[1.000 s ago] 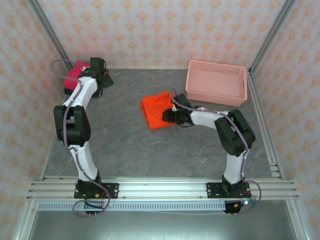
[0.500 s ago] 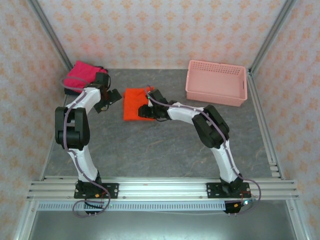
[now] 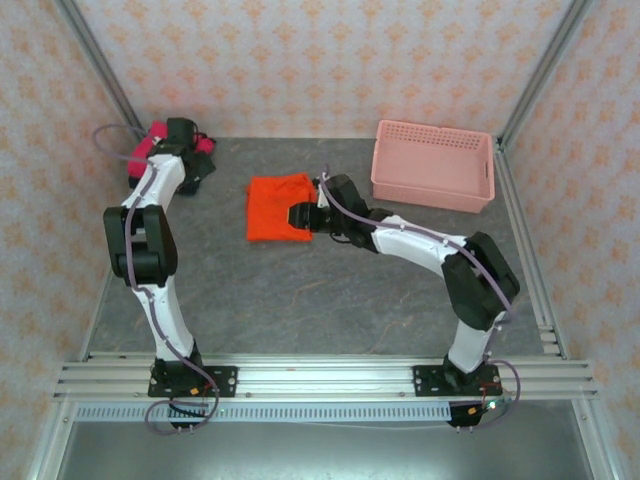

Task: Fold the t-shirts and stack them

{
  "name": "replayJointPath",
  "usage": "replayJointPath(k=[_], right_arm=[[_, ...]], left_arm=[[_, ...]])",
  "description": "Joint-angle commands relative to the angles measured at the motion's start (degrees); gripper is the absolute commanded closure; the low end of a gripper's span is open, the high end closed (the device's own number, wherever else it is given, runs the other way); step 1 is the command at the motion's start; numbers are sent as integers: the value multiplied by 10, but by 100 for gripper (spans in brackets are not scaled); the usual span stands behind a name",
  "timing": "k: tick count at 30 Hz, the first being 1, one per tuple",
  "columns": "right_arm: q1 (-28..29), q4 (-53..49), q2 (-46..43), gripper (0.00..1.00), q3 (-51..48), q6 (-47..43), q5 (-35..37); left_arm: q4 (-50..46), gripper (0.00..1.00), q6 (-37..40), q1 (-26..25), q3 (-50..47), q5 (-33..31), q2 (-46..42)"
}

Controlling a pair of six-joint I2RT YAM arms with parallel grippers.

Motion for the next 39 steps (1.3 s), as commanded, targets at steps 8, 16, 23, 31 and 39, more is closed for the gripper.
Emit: replayJointPath(k=[8, 16, 23, 31, 39], right_arm=[[-2, 12, -19, 45, -27, -5, 20], [-2, 8, -30, 45, -46, -7, 26], [-3, 4, -35, 45, -51, -7, 31], [-3, 0, -41, 45, -53, -11, 27], [-3, 7, -37, 45, -50, -7, 21]], left_arm=[[-126, 34, -113, 28, 192, -50, 178], [-140, 59, -179, 47, 263, -8, 251], [-107, 100, -254, 50, 170, 19, 209], [-35, 100, -305, 20, -39, -16, 67], [3, 100, -335, -22, -188, -13, -15]])
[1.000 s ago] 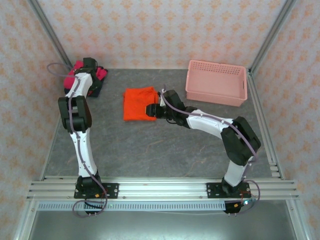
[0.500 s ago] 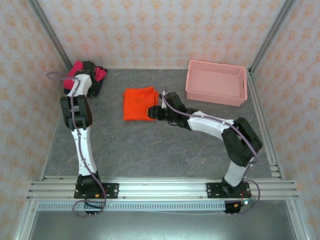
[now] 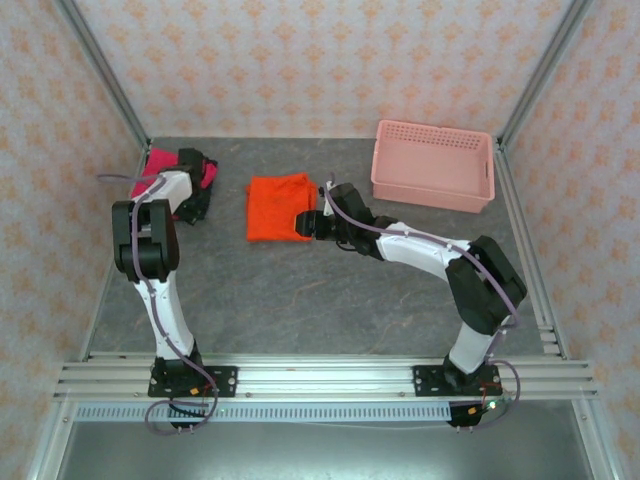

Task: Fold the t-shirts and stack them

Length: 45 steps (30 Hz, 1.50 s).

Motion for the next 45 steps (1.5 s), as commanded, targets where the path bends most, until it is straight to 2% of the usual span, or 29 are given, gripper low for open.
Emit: replayJointPath(k=[1, 4, 7, 10, 12, 15, 17, 18, 21, 22, 25, 28, 30, 37, 45], right_arm=[[-3, 2, -17, 45, -2, -4, 5], [-5, 7, -15, 45, -5, 2, 15], [-9, 15, -11, 45, -7, 12, 16], [-13, 21, -6, 45, -3, 16, 20], [-16, 20, 0, 45, 6, 18, 18], [-20, 23, 11, 45, 18, 21, 14], [-23, 22, 25, 45, 30, 24, 17], [-26, 21, 35, 45, 36, 29, 24], [-40, 9, 76, 45, 64, 62, 39], [-43, 11, 90, 45, 73, 70, 45], [-45, 10, 129, 45, 104, 83, 43], [-45, 22, 156, 45, 124, 96, 34], [-47, 22, 178, 45, 140, 99, 34], [-52, -28, 258, 44, 220, 108, 42], [-58, -32, 263, 44, 210, 120, 92]], left_arm=[[13, 100, -23, -11, -47, 3, -25], [24, 100, -4, -7, -65, -1, -42], [10, 80, 20, -1, -61, -4, -58], [4, 53, 34, -2, -76, -10, -87], [7, 40, 42, -2, -102, -16, -131], [19, 23, 83, -10, -140, -23, -185], [29, 17, 137, -22, -152, -22, -215], [35, 16, 166, -26, -153, -16, -224], [58, 12, 263, -42, -147, 62, -240], [55, 6, 300, -47, -138, 100, -235], [19, 2, 364, -68, -86, 186, -184], [-9, 0, 386, -86, -36, 215, -119], [4, 0, 385, -87, -24, 247, -95], [-2, 4, 390, -97, 31, 294, 3], [8, 9, 378, -115, 42, 325, 44]])
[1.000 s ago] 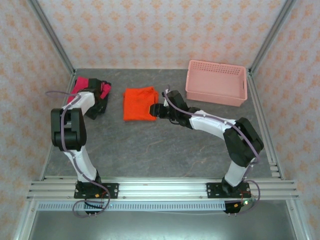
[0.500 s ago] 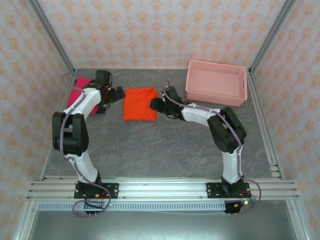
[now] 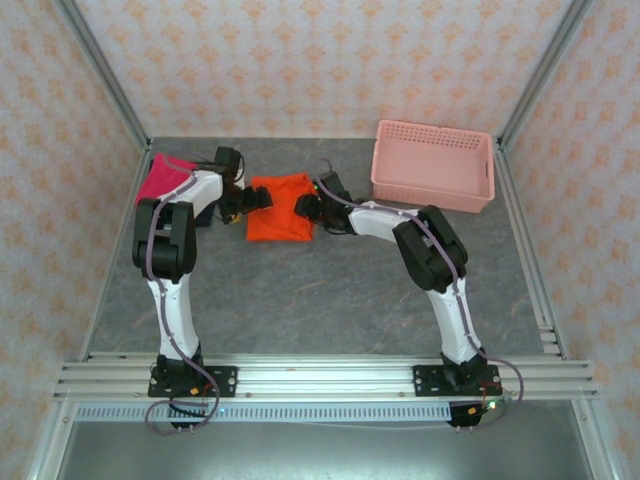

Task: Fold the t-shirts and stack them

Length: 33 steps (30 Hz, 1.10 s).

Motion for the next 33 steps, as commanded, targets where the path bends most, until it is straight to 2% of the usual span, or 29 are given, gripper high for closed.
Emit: replayJointPath(k=[1, 6, 8, 10, 16, 19, 24, 28, 33], right_arm=[[-10, -15, 5, 44, 3, 7, 34], [-11, -49, 32, 44, 27, 1, 35], [-12, -44, 38, 45, 29, 1, 26], [-14, -47, 49, 47, 43, -1, 1], [-14, 12, 65, 58, 47, 17, -65], [-14, 27, 72, 71, 50, 26, -79], [-14, 28, 69, 99, 43, 29, -68], [-16, 47, 68, 100, 30, 44, -70], [-18, 60, 72, 100, 21, 55, -75]], left_arm=[[1, 10, -1, -11, 11, 49, 27], [8, 14, -11, -17, 16, 58, 45], [16, 19, -17, -17, 15, 69, 49], [28, 24, -26, -18, 13, 85, 52], [53, 24, -42, -29, 11, 115, 50], [64, 26, -51, -29, 11, 126, 46], [55, 26, -43, -31, 12, 104, 24], [52, 27, -43, -31, 7, 90, 18], [76, 30, -54, -36, 0, 116, 16]])
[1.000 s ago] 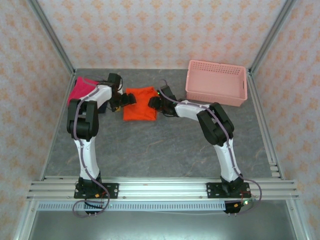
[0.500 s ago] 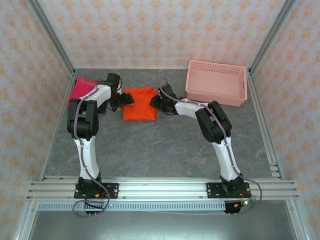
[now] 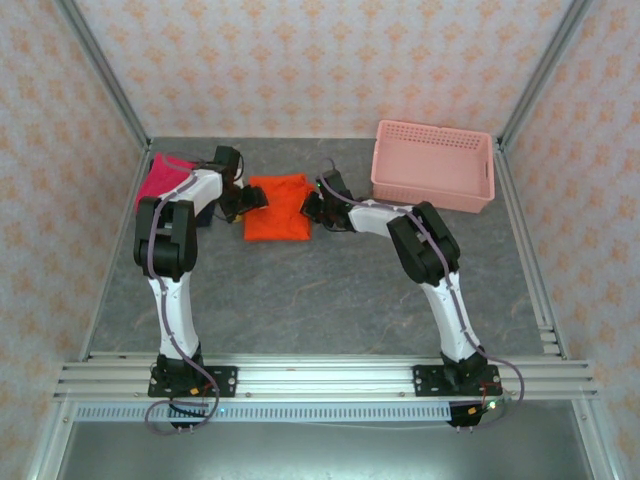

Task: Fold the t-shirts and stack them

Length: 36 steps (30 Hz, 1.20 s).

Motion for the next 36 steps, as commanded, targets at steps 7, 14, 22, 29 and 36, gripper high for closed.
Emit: replayJointPath(k=[7, 14, 22, 29, 36], right_arm=[[0, 16, 20, 100, -13, 9, -12], [0, 27, 15, 100, -18, 11, -27], [-1, 29, -61, 45, -65, -24, -1], [-1, 42, -162, 24, -158, -48, 22], [-1, 37, -220, 23, -195, -70, -14]], left_arm=[[86, 55, -24, -40, -16, 110, 11], [81, 100, -14, -41, -12, 94, 11], [-38, 100, 96, -40, 58, 3, -11], [-194, 100, 200, -40, 161, -86, -13], [-306, 100, 249, -23, 248, -160, -14]])
